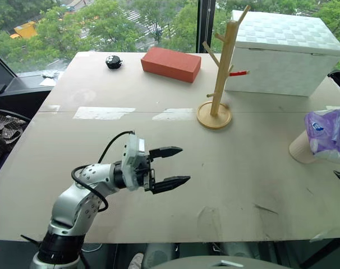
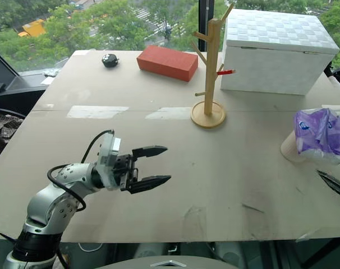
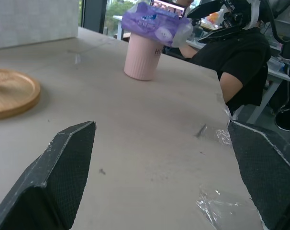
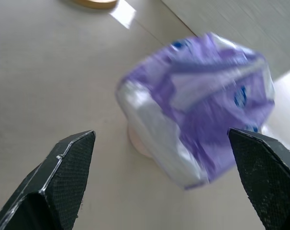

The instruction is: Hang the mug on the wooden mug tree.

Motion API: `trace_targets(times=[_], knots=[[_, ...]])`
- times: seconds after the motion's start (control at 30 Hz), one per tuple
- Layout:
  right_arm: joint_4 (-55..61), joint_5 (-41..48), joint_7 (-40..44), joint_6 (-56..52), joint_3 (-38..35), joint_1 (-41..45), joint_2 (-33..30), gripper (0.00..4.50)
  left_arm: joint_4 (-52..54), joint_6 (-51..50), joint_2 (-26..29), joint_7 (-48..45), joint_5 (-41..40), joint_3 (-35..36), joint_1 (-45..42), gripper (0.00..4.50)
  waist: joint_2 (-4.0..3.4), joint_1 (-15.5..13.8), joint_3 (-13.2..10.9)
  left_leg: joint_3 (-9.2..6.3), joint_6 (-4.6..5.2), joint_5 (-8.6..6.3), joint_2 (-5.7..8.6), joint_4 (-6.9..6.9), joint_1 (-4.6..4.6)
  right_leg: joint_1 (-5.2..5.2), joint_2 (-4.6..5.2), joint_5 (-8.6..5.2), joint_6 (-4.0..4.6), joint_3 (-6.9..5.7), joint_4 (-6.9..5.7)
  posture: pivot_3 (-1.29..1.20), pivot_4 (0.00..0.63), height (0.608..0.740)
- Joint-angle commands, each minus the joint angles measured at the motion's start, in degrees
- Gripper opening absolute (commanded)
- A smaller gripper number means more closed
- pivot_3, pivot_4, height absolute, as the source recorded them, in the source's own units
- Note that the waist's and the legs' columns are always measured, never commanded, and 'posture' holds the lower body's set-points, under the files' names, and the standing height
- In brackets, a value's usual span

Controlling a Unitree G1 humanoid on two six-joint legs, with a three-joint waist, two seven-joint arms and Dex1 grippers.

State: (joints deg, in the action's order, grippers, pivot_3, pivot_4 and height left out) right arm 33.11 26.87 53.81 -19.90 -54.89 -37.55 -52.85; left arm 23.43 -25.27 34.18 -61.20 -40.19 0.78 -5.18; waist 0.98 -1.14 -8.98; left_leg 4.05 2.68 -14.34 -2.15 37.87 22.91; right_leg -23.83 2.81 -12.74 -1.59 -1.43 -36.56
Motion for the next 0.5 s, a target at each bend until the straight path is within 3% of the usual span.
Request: trace_targets(times=[0.03,0.17,0.43,0.5], knots=[[4.23,-5.08,1.04,-1.6,-2.59,-0.71,-1.57,4.47,0.03,-0.5,0.37,-2.04,-1.47,-0.75,-2.41,4.5,0.05,0.09,-0.03,0.01,0.0,0.0,0.0,0.01,0.02,0.0,0.0,0.0,-0.01,-0.05,0.02,0.0,0.15,0.74],[4.34,-10.11,-0.69,-1.86,2.91,2.93,-4.38,4.47,-0.78,-1.37,1.25,-3.66,-2.17,-0.55,-2.74,4.5,0.09,0.51,-0.05,0.11,0.0,0.0,0.0,0.02,0.02,0.0,0.01,0.01,-0.02,-0.06,0.09,0.0,0.15,0.74],[-6.28,-23.33,-5.68,2.38,16.68,11.85,-7.62,4.47,-0.91,0.18,-0.34,-2.57,-0.4,-0.55,-3.18,4.5,0.25,0.13,-0.15,0.06,0.01,0.0,0.02,0.02,0.08,-0.02,0.01,0.01,0.0,-0.1,0.09,0.0,0.15,0.74],[-8.59,-24.45,-5.54,3.61,17.99,13.69,-8.05,3.98,-0.92,0.8,-0.87,-2.04,0.13,-0.68,-2.81,4.5,0.25,0.26,-0.16,0.08,0.02,0.0,0.03,0.02,0.1,-0.02,0.0,0.01,0.0,-0.09,0.1,0.0,0.15,0.74]])
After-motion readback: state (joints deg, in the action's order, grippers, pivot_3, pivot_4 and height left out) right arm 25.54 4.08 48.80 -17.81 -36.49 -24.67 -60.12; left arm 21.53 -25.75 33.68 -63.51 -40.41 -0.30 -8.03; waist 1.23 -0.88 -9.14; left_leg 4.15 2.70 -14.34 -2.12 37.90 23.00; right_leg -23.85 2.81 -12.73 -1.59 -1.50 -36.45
